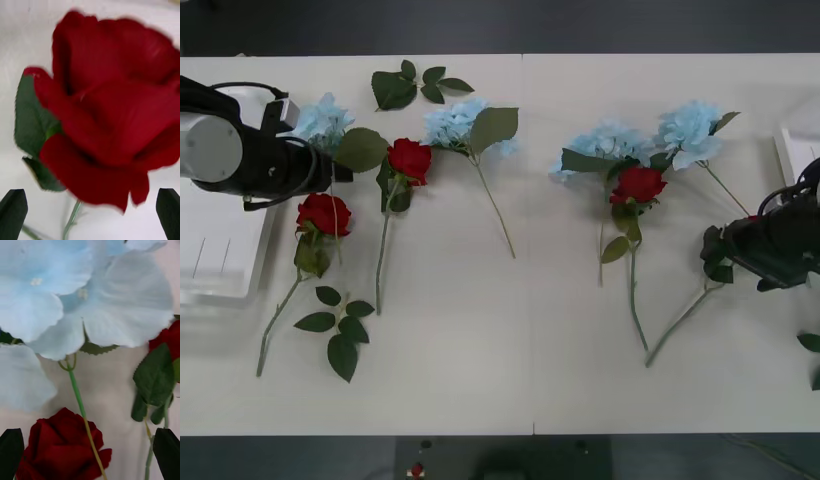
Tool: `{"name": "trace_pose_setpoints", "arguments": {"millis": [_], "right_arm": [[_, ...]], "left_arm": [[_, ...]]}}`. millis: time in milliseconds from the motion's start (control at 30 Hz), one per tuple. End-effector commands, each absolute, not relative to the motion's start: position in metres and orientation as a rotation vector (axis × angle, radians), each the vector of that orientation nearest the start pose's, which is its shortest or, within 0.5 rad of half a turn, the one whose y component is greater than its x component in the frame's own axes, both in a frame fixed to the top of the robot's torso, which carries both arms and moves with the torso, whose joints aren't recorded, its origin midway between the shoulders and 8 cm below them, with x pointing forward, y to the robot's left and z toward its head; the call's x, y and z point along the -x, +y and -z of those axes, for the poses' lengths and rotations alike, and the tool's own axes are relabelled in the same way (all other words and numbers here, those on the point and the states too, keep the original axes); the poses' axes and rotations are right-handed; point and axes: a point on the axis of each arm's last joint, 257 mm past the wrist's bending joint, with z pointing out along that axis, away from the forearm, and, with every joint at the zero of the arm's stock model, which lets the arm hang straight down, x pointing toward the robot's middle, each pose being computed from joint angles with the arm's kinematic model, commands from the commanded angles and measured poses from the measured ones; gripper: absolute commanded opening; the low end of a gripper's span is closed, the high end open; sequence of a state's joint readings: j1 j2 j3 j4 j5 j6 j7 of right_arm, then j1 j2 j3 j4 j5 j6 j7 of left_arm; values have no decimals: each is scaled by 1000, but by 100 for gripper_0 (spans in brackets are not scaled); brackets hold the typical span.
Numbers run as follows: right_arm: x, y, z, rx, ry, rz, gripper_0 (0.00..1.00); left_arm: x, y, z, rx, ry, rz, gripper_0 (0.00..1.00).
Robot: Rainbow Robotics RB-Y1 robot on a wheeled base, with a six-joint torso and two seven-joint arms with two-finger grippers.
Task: Put the red flowers into the right box and the blue flowers into the left box
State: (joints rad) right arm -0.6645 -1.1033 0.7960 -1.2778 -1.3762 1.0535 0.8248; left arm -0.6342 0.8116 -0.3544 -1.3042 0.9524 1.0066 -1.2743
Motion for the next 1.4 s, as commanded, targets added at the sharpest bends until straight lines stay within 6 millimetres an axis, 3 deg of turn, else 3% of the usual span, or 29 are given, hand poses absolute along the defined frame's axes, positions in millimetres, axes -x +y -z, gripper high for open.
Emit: {"name": "trace_pose_setpoints", "arguments": {"millis": [33,200,400,633,867,933,967,1000,1033,1067,1100,1133,1167,1300,1400], "right_arm": [[-487,-373,309,-694,2765,-271,100],[-487,-374,323,-684,2745,-284,100],[-487,-373,327,-663,2747,-283,100],[-486,-372,334,-672,2752,-284,97],[-488,-367,343,-681,2751,-301,93],[-488,-366,343,-680,2752,-303,77],[-488,-366,343,-678,2752,-302,54],[-488,-366,343,-678,2752,-302,40],[-488,-366,343,-678,2752,-302,34],[-488,-366,343,-677,2753,-301,26],[-488,-367,343,-679,2751,-301,10],[-488,-367,343,-677,2753,-299,2],[-488,-367,343,-677,2753,-299,0],[-488,-365,344,-671,2752,-304,0],[-491,-363,344,-660,2746,-309,0]], "left_arm": [[-616,310,197,74,2368,229,100],[-637,309,191,93,2306,219,100],[-653,304,194,94,2257,192,100],[-646,294,216,47,2297,156,100],[-635,294,254,37,2369,125,98],[-633,295,258,32,2376,118,86],[-632,295,259,28,2378,117,68],[-632,295,259,25,2378,114,47],[-632,295,259,26,2378,116,36],[-632,295,259,24,2378,115,13],[-632,294,259,27,2379,118,1],[-633,294,258,24,2375,119,0],[-634,293,255,27,2370,124,0],[-638,292,244,38,2347,143,0],[-645,288,222,34,2304,170,0]]}}
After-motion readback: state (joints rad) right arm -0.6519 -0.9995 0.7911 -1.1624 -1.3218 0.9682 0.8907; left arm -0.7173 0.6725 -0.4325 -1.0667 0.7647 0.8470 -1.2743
